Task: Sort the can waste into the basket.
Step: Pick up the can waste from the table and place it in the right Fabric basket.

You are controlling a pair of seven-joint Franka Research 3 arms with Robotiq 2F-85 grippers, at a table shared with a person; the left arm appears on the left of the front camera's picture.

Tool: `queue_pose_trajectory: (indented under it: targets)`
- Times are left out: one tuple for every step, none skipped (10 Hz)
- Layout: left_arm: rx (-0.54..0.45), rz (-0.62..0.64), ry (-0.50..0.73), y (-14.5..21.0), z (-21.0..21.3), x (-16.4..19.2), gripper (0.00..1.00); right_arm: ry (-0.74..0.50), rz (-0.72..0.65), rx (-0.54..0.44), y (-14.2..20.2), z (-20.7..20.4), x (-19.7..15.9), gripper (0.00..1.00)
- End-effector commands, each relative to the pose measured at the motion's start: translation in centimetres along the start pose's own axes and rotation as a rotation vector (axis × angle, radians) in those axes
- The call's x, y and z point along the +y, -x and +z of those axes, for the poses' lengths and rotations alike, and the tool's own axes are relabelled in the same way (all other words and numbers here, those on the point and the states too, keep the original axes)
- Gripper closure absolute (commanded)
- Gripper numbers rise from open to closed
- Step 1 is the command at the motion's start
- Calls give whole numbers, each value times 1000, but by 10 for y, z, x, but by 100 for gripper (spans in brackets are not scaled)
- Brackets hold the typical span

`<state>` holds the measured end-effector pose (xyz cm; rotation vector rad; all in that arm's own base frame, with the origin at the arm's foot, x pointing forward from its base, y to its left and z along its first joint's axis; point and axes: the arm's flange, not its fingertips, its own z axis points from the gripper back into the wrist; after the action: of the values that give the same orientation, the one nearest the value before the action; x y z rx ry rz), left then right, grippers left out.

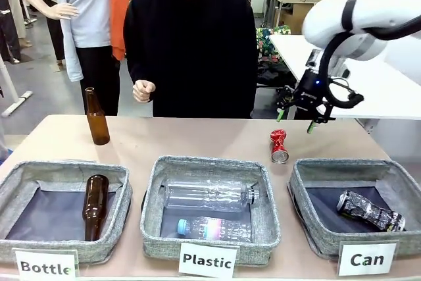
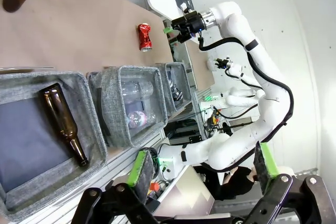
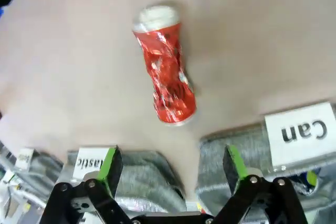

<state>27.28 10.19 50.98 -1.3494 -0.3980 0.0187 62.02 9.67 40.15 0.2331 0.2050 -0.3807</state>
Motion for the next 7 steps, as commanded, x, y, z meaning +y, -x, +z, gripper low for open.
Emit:
queue_pose_trajectory:
  targets:
    - [8, 1, -1, 2, 1, -1, 0, 11, -31, -143, -1, -16, 9, 0]
    - [8, 1, -1, 2, 1, -1, 0, 24, -19, -210, 2, -29, 11, 0]
    - [8, 1, -1, 2, 1, -1, 0, 51, 5, -248, 9, -40, 10, 0]
    - [8, 1, -1, 2, 1, -1, 0, 154, 16, -285, 16, -46, 7, 0]
    - [8, 1, -1, 2, 1, -1, 0, 131, 65, -319, 18, -46, 6, 0]
    - [8, 1, -1, 2, 1, -1, 0, 119, 84, -327, 20, -47, 4, 0]
    - [8, 1, -1, 2, 1, -1, 0, 113, 86, -322, 18, -47, 4, 0]
